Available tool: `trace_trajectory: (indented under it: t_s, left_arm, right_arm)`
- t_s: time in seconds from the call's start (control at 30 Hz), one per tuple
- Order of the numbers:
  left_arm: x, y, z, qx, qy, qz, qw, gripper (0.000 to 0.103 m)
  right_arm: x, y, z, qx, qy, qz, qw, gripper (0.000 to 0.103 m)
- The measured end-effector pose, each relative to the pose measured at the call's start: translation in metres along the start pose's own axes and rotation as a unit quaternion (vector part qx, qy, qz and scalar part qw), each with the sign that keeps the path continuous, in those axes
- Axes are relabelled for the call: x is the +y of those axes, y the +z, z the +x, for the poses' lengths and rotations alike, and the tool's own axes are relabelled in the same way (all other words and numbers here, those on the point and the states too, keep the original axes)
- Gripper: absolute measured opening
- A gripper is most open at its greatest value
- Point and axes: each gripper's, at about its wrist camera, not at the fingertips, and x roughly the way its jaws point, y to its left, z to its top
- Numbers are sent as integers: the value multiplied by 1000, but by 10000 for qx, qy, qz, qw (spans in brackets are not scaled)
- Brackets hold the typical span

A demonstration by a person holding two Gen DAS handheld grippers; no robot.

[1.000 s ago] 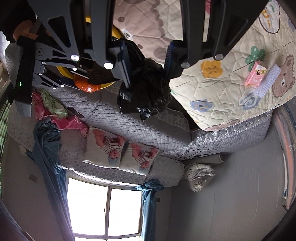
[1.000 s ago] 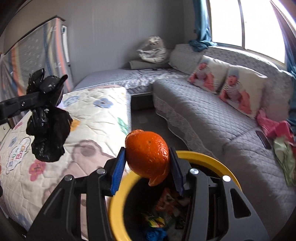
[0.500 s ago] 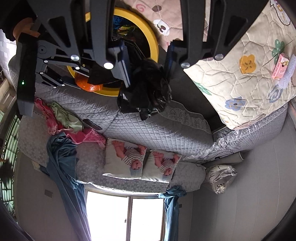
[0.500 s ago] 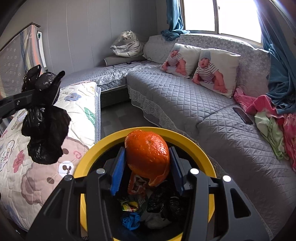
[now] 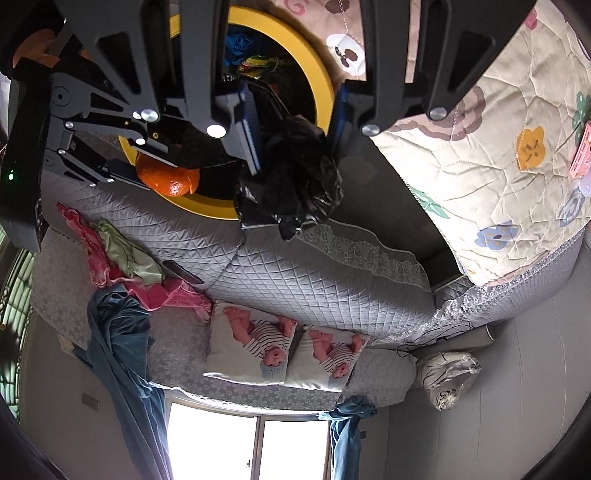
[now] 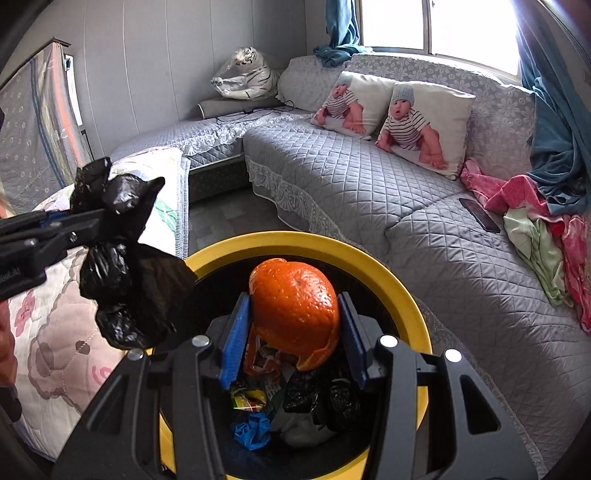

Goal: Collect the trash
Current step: 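Open both tools to drop the orange and black bag into the bin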

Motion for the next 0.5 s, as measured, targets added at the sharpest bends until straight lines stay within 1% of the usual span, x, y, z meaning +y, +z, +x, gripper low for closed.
trace_trajectory:
  t_s: [0.2, 0.43, 0.47, 0.5]
  left_arm:
    - [1, -4, 15, 161, -77, -89, 9998, 31]
    - [6, -7, 21, 227, -102, -239, 9994, 32]
    - [7, -7, 21, 214, -113, -263, 9994, 34]
    - [8, -8, 20, 207, -92, -292, 9993, 41]
  right_arm:
    - [0, -1, 2, 50, -57, 10, 10000, 45]
    - [-1, -1, 4, 112, -122, 37, 9999, 46]
    - [-2, -1, 4, 116, -128, 44, 9998, 47]
    - [-3, -1, 5, 130, -122, 63, 9998, 49]
